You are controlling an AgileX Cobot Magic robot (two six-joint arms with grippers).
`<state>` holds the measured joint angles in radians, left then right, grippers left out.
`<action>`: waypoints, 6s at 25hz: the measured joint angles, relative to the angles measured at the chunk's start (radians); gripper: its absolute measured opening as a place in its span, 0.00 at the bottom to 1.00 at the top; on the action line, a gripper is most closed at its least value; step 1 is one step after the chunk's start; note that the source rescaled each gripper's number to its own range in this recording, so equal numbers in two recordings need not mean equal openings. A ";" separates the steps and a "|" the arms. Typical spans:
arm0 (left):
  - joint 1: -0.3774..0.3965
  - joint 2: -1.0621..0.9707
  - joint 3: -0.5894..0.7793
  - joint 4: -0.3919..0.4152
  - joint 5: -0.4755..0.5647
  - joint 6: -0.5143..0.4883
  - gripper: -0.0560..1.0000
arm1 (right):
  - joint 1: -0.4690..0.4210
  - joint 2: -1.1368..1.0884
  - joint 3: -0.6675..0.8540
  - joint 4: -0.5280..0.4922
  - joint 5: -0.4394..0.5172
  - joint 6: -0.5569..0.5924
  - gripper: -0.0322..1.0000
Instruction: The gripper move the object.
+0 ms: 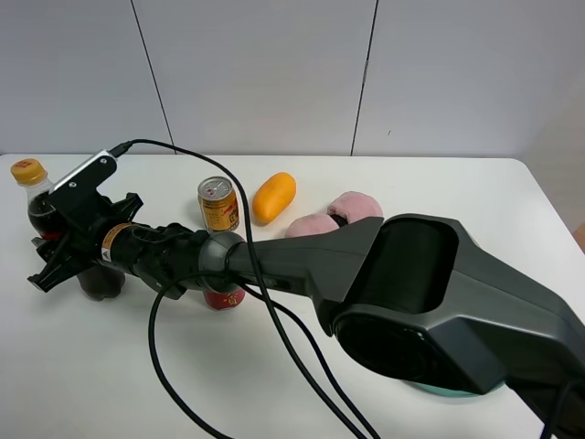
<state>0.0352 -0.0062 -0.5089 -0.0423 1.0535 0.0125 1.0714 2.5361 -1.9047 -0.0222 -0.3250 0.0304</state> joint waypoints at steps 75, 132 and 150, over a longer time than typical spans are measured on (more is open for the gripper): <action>0.000 0.000 0.000 -0.001 0.000 0.000 1.00 | 0.014 -0.673 0.000 -0.169 0.895 0.155 0.78; 0.000 0.000 0.000 -0.001 0.000 0.000 1.00 | -0.699 -2.300 0.819 -0.316 1.459 0.109 0.78; 0.000 0.000 0.000 0.000 0.000 0.000 1.00 | -1.106 -2.538 1.231 -0.081 1.336 0.051 0.78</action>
<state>0.0352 -0.0062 -0.5089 -0.0423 1.0535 0.0125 -0.0345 -0.0023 -0.6734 -0.1032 1.0106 0.0816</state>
